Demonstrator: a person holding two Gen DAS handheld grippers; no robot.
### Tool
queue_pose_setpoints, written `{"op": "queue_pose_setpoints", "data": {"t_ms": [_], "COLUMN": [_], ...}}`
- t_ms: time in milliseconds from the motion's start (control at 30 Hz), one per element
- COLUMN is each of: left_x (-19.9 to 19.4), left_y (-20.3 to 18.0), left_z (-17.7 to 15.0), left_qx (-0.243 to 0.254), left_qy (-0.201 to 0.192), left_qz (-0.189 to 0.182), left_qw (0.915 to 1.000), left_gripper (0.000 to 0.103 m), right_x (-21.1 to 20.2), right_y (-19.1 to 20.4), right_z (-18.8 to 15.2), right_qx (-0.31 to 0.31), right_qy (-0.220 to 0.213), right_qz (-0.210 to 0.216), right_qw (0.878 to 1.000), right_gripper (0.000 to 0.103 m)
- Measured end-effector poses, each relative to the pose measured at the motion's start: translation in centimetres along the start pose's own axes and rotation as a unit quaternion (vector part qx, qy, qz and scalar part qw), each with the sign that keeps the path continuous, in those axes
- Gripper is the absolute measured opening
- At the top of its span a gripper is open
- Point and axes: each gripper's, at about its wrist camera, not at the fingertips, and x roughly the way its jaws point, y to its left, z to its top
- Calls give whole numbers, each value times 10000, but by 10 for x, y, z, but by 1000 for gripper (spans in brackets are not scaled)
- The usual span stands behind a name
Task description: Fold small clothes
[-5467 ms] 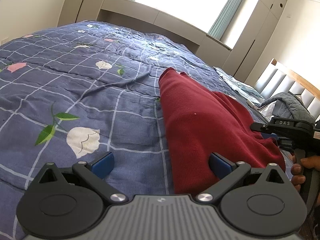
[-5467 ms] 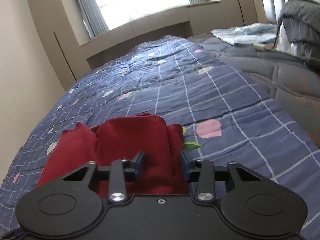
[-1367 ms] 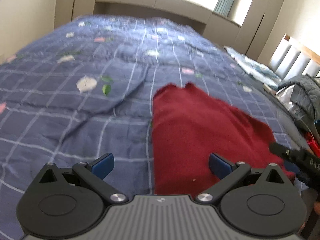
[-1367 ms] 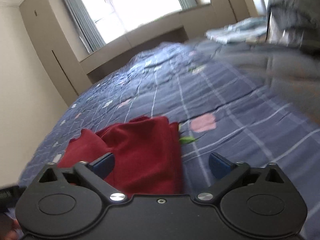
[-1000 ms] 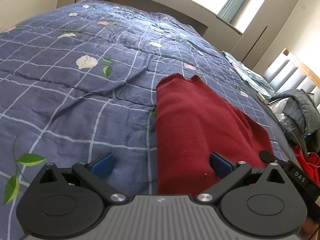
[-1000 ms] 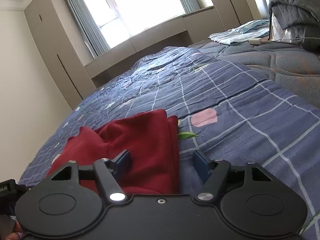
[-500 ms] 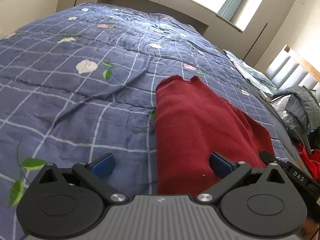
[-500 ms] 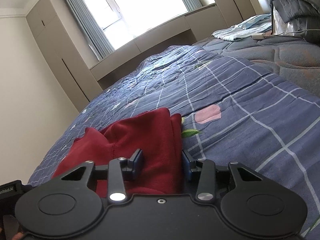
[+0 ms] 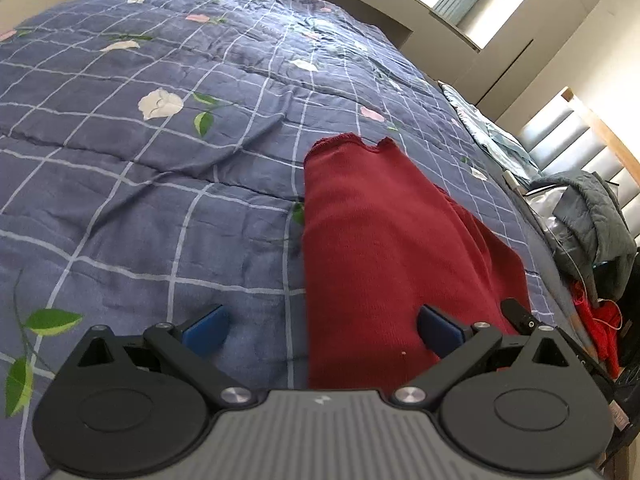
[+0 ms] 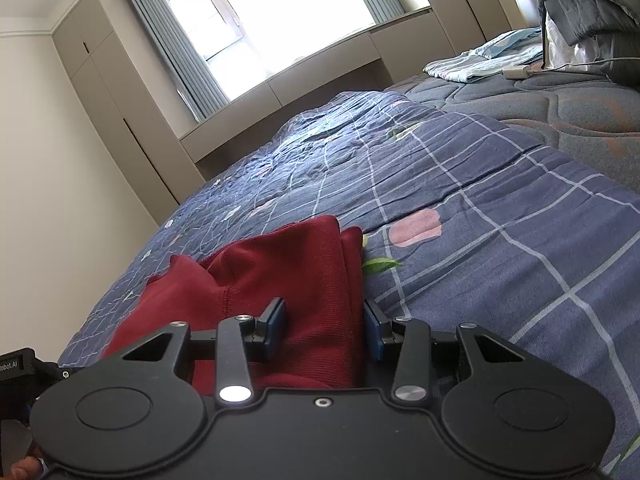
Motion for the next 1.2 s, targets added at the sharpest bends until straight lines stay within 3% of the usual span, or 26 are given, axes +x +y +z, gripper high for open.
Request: {"op": "queue_pose_setpoints", "data": {"t_ms": [100, 433, 967, 1200], "left_x": [0, -3, -6, -12], "left_y": [-2, -13, -24, -33], "left_z": [2, 4, 0, -3], "left_qx": [-13, 89, 467, 700], "left_qy": [51, 130, 29, -161], "left_qz": [-32, -328, -171, -81], "left_qw": [10000, 9993, 9988, 9974], "left_gripper": [96, 65, 55, 46], "right_x": [0, 0, 0, -3], "right_y": [0, 1, 3, 10], "right_z": [0, -1, -2, -3], "right_qx": [10, -13, -59, -268], "right_qy": [-2, -12, -30, -113], "right_qz": [-2, -31, -10, -65], "right_qw": [10000, 10000, 10000, 9996], "right_gripper": [44, 44, 40, 17]}}
